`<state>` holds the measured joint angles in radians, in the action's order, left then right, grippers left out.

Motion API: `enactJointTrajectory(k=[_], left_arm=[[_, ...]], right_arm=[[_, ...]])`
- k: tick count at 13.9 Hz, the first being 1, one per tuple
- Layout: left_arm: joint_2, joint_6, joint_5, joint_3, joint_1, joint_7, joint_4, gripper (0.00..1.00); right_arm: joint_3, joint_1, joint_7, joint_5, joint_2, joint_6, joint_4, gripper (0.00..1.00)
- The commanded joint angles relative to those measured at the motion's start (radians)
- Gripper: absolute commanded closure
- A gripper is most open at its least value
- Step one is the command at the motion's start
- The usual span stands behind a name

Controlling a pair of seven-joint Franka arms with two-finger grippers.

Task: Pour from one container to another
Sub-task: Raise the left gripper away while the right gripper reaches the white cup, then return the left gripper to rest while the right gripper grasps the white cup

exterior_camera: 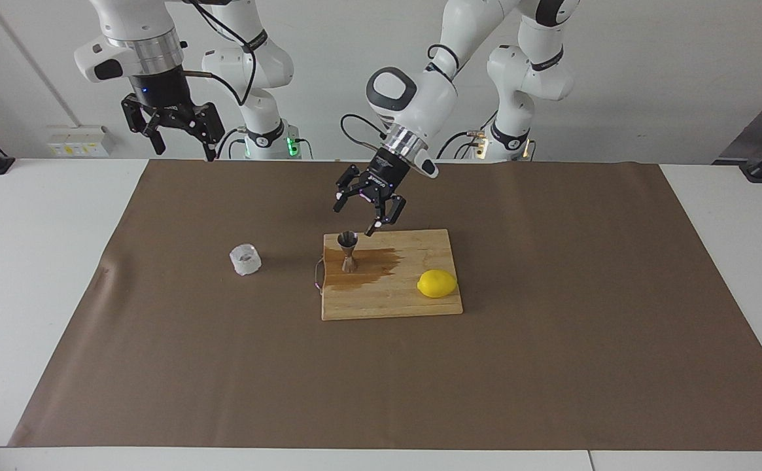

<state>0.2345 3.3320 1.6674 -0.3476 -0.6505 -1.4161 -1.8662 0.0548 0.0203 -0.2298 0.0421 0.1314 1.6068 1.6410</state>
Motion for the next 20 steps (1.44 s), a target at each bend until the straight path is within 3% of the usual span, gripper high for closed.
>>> enactJointTrajectory(k=[1,9,13,17,18,20], left_arm=[[-0.029,-0.145,-0.008,0.004,0.093,0.124,-0.025,0.00],[-0.145,-0.190,-0.057,0.010,0.245,0.167,-0.016,0.00],[-0.155,-0.239,-0.271,0.012,0.330,0.167,-0.021,0.00],[-0.170,-0.481,-0.480,0.012,0.481,0.170,-0.019,0.00],[-0.172,-0.529,-0.551,0.013,0.501,0.172,-0.021,0.00],[-0.178,-0.633,-0.819,0.012,0.534,0.172,-0.030,0.00]], right_arm=[[-0.009,-0.017,0.100,-0.083,0.030,0.025,0.075,0.00],[-0.021,-0.049,0.905,-0.091,0.068,0.292,0.353,0.00],[-0.021,-0.088,1.284,-0.091,0.034,0.338,0.431,0.00],[-0.021,-0.112,1.630,-0.102,-0.015,0.511,0.546,0.00],[-0.020,-0.126,1.693,-0.103,-0.032,0.548,0.565,0.00],[-0.020,-0.141,1.825,-0.137,-0.090,0.597,0.573,0.00]])
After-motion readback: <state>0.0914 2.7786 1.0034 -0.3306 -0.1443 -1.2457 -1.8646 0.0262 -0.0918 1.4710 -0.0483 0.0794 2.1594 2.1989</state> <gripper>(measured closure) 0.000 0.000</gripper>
